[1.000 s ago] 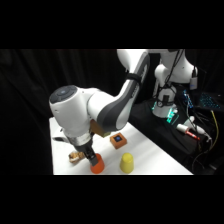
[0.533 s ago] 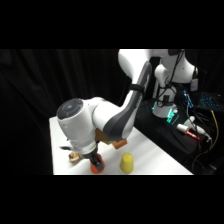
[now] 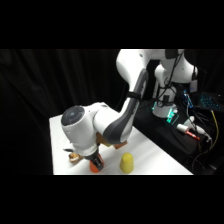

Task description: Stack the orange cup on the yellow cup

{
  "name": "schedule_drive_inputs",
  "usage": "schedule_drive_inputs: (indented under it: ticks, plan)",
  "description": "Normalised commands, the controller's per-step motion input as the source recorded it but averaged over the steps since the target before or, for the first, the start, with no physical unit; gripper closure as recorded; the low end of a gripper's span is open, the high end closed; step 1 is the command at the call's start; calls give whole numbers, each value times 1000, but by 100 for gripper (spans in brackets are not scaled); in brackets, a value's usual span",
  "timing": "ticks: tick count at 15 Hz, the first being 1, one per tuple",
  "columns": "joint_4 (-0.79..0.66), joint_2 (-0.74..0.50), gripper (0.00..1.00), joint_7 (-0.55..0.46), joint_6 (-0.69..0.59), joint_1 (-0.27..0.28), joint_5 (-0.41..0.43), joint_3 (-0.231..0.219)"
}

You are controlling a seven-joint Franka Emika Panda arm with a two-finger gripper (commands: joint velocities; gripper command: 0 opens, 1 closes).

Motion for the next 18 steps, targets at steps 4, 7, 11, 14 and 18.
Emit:
schedule_drive_inputs:
  ticks: [4,7,11,14,18]
  plan:
    - [-277,-276,47,90,-2,76,-76,-50]
    - [-617,-665,47,121,-102,133,-172,-65]
    - [-646,-745,47,106,-100,100,-218,-26]
    - [-476,-558,47,87,-85,31,-175,47]
    - [-330,-385,47,86,-60,26,-148,95]
